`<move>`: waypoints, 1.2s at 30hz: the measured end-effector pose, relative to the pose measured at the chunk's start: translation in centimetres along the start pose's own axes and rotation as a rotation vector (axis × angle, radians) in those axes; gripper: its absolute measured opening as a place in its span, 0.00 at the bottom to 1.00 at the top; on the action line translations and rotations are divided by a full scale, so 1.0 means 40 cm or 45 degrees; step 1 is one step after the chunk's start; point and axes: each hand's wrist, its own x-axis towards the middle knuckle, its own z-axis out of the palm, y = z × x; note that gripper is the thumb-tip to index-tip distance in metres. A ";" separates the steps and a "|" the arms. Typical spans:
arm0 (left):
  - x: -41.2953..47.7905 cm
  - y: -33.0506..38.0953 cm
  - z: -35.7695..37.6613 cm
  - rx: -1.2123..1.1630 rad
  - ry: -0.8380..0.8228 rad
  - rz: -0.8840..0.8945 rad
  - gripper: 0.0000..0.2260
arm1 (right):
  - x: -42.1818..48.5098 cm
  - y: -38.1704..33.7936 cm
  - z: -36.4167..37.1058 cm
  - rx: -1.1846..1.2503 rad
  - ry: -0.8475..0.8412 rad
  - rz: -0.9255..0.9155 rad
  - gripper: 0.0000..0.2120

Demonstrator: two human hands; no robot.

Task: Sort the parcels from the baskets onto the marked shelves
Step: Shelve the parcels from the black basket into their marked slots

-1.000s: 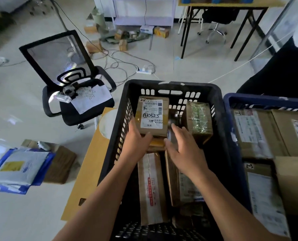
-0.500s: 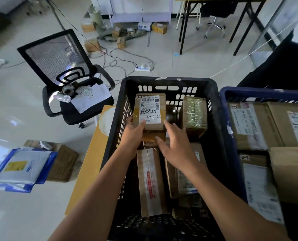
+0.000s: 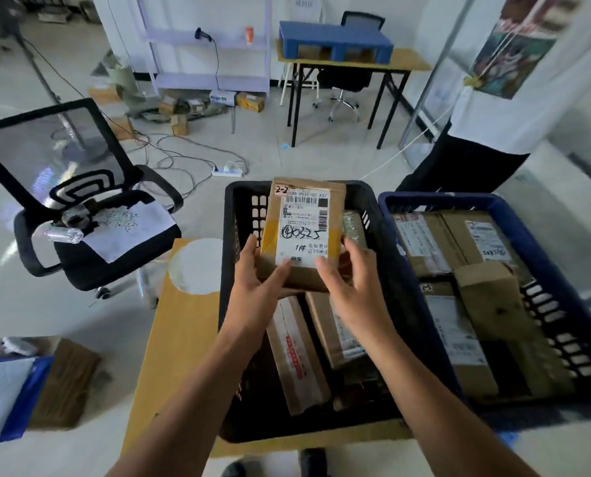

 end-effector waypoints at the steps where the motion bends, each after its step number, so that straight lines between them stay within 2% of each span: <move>1: -0.012 0.011 -0.011 -0.019 -0.081 0.027 0.31 | -0.022 -0.013 -0.003 0.019 0.051 -0.006 0.21; 3: -0.042 0.033 -0.027 -0.036 -0.287 0.065 0.28 | -0.073 -0.036 -0.012 0.027 0.140 -0.004 0.22; 6: -0.088 0.042 -0.039 0.002 -0.575 0.103 0.29 | -0.159 -0.057 -0.033 0.100 0.253 0.035 0.28; 12: -0.200 0.026 -0.001 0.126 -0.859 0.023 0.34 | -0.369 -0.067 -0.090 0.166 0.564 0.181 0.30; 16: -0.280 0.020 0.071 0.237 -1.138 0.103 0.35 | -0.523 -0.066 -0.147 0.202 0.833 0.313 0.38; 20: -0.362 0.022 0.161 0.387 -1.393 0.223 0.35 | -0.686 -0.052 -0.209 0.272 1.049 0.361 0.31; 22: -0.400 0.010 0.204 0.563 -1.443 0.335 0.32 | -0.780 -0.035 -0.241 0.295 1.153 0.411 0.30; 24: -0.445 -0.020 0.246 0.759 -1.398 0.531 0.25 | -0.884 -0.014 -0.267 0.269 1.219 0.462 0.32; 26: -0.516 -0.051 0.289 0.954 -1.342 0.691 0.23 | -1.000 0.001 -0.289 0.230 1.255 0.490 0.33; 30: -0.718 -0.125 0.372 1.176 -1.439 0.931 0.26 | -1.242 0.009 -0.323 0.283 1.400 0.514 0.35; 36: -1.086 -0.243 0.438 1.215 -1.611 1.113 0.30 | -1.608 0.018 -0.377 0.310 1.623 0.594 0.34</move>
